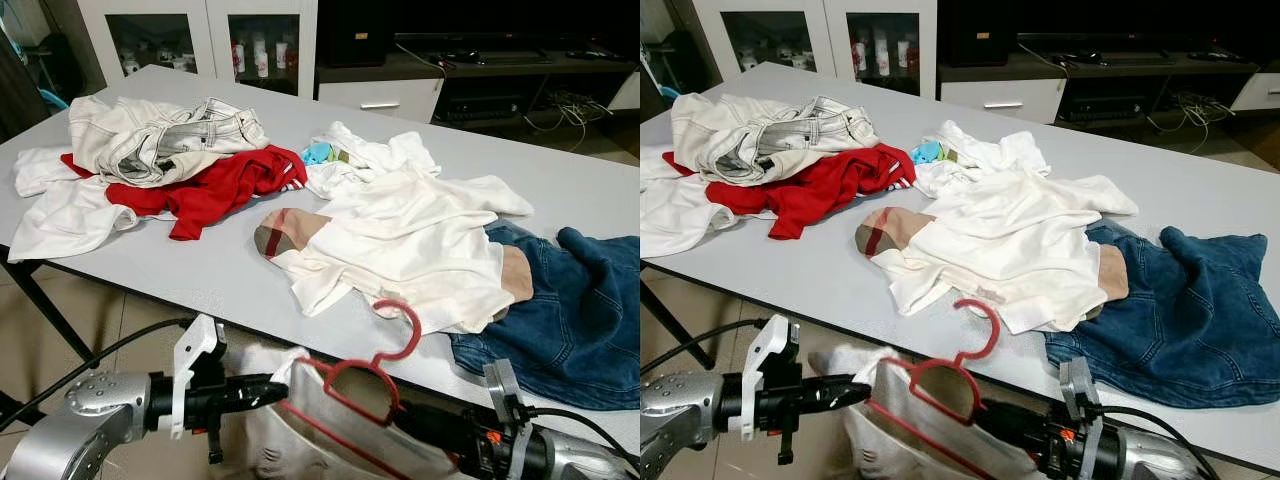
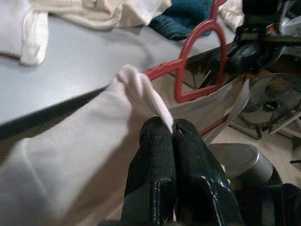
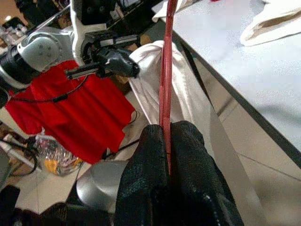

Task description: Hang hanger

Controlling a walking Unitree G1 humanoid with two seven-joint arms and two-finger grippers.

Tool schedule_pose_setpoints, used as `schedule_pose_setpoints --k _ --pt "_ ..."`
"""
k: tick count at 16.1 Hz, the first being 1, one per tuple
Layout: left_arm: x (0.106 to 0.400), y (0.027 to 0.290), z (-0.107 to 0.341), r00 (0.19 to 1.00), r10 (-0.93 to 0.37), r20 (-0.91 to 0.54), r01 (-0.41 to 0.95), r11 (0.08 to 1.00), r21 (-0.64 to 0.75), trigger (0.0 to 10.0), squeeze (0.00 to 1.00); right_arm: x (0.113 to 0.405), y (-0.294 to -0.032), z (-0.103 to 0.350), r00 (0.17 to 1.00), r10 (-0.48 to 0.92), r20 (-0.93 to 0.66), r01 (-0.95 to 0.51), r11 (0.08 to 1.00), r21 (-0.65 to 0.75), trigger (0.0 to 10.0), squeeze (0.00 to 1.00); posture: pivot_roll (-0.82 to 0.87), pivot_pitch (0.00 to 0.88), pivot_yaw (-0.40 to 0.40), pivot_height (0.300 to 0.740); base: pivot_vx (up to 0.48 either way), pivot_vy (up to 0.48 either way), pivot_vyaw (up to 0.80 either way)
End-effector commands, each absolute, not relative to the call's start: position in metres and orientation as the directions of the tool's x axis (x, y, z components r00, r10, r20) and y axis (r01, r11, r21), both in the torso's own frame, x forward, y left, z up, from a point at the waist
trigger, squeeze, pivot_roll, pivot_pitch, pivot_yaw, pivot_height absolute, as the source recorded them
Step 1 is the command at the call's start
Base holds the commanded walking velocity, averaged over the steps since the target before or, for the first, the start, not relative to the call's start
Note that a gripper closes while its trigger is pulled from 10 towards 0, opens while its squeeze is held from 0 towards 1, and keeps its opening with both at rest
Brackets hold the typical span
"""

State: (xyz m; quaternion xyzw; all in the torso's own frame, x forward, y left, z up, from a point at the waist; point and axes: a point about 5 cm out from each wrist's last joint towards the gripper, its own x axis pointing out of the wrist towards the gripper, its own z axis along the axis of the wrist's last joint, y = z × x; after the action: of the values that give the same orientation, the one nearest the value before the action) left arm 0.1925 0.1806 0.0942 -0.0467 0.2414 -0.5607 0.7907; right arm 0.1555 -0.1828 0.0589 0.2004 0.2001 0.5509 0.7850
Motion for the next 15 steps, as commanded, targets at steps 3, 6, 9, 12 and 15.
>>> schedule_pose_setpoints --k 3,6,9,12,15 --pt "0.196 0.184 0.087 0.285 -0.891 -0.355 0.851 0.405 -0.333 0.0 0.00 0.160 -0.187 0.062 0.295 0.949 -0.111 -0.804 0.309 0.508 0.0 0.00 0.03 0.000 -0.036 0.740 0.000 0.000 0.00" --pt "0.196 0.195 0.078 0.327 -0.864 -0.382 0.821 0.460 -0.338 0.0 0.00 0.159 -0.192 0.055 0.278 0.947 -0.163 -0.802 0.322 0.503 0.0 0.00 0.03 0.000 -0.036 0.740 0.000 0.000 0.00" --pt "0.196 0.209 0.064 0.374 -0.826 -0.422 0.779 0.527 -0.341 0.0 0.00 0.158 -0.193 0.053 0.263 0.949 -0.171 -0.806 0.314 0.502 0.0 0.00 0.03 0.000 -0.038 0.740 0.000 0.000 0.00" --pt "0.197 0.233 0.042 0.452 -0.759 -0.468 0.681 0.633 -0.368 0.0 0.00 0.157 -0.191 0.052 0.210 0.949 -0.236 -0.842 0.298 0.450 0.0 0.00 0.03 0.000 -0.039 0.740 0.000 0.000 0.00" --pt "0.190 0.242 0.024 0.463 -0.725 -0.510 0.638 0.672 -0.376 0.0 0.00 0.166 -0.184 0.059 0.205 0.950 -0.237 -0.878 0.285 0.385 0.0 0.00 0.02 0.000 -0.041 0.740 0.000 0.000 0.00"
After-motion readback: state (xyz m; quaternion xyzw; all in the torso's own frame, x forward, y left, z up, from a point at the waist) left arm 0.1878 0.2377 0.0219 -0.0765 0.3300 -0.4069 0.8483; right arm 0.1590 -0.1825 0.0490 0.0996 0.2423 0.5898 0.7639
